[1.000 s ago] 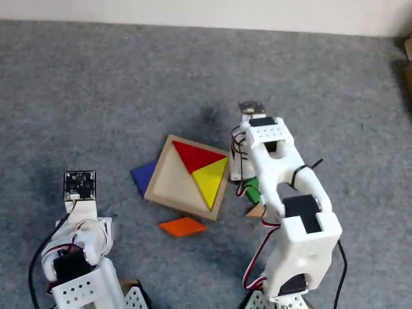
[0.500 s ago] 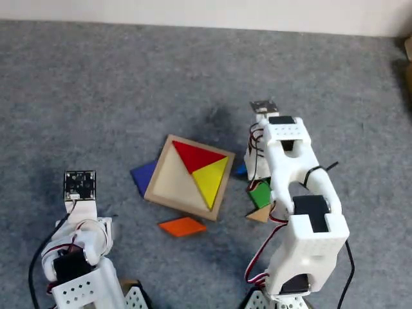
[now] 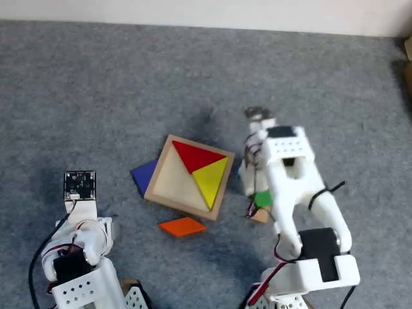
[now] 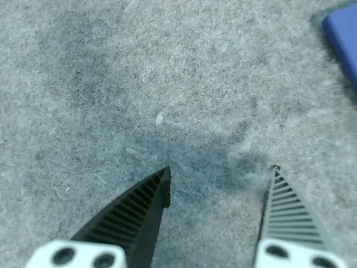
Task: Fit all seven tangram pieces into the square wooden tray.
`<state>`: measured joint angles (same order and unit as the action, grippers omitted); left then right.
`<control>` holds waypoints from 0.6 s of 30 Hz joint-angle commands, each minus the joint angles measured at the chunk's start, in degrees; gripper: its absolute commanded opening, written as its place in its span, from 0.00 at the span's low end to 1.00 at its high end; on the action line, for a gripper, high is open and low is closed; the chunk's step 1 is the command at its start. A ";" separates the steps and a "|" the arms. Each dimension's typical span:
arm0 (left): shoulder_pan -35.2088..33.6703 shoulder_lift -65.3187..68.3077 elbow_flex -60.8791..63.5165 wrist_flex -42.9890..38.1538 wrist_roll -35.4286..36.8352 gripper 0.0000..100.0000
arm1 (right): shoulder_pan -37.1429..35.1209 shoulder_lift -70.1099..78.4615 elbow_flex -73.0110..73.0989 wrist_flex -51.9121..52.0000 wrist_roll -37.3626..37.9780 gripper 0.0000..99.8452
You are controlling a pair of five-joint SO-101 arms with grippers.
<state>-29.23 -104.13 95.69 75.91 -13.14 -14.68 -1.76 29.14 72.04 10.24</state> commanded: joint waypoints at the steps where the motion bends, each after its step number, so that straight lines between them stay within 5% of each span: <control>1: -0.22 -0.40 -1.98 -0.09 0.62 0.27 | -1.71 -2.51 5.32 -6.64 0.70 0.26; 10: -0.31 -0.40 -1.98 -0.09 0.70 0.27 | 1.27 7.08 10.42 -18.15 0.79 0.26; 18: -0.40 -0.40 -1.98 -0.09 0.70 0.27 | 3.47 2.15 10.59 -17.89 7.12 0.04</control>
<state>-29.23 -104.13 95.69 75.91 -13.14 -11.34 2.64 38.73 57.19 13.85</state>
